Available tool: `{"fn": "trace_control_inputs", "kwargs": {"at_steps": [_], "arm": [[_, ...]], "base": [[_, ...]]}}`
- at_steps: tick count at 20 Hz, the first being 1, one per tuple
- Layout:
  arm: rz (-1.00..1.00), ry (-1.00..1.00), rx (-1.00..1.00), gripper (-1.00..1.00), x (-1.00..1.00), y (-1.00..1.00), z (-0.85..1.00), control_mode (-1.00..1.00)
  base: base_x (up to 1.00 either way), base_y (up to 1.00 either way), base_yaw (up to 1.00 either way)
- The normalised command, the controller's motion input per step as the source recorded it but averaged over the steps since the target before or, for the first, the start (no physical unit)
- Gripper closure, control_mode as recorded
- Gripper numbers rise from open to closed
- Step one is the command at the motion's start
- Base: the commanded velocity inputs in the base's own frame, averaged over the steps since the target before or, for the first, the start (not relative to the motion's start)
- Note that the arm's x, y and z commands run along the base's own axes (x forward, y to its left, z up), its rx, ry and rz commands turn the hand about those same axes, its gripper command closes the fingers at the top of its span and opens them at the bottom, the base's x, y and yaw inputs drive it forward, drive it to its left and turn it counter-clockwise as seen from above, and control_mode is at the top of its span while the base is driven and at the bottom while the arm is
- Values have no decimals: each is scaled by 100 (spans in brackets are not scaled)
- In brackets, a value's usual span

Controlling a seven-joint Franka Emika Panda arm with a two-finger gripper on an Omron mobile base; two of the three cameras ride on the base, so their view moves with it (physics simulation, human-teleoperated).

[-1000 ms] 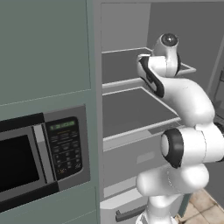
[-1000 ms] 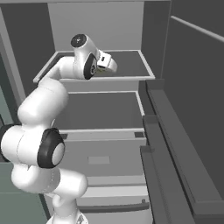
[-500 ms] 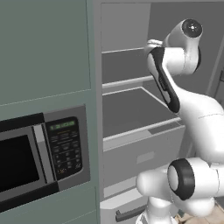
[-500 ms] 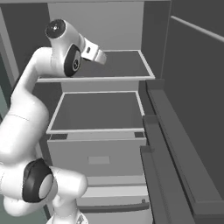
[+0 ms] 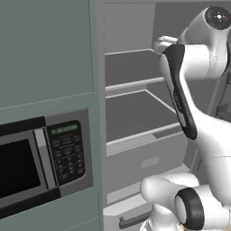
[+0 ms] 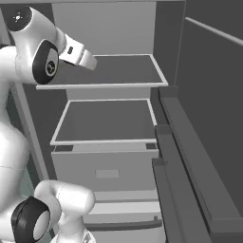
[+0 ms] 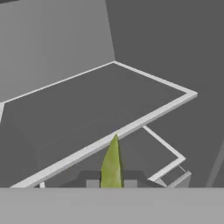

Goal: There is a bowl on the dining counter. Grab a lemon wedge from the fridge and place it in the bowl. Then get the liquor bottle and glass cup from the cabinet and place them next to the bowl.

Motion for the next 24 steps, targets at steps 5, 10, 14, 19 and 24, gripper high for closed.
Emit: {"fn": "trace_control_inputs", "kwargs": {"at_steps": [5,10,14,19,24], "arm": [[0,6,0,100,-95,24,-9,-100],[0,10,-1,100,-56,36,-41,-100],[0,10,-2,100,-14,33,-49,-100],[0,4,0,100,-4,21,-18,-100],[0,0,0,100,-3,4,0,100]], "base": [[0,0,0],[0,0,0],[0,0,0],[0,0,0],[-55,19,0]]}}
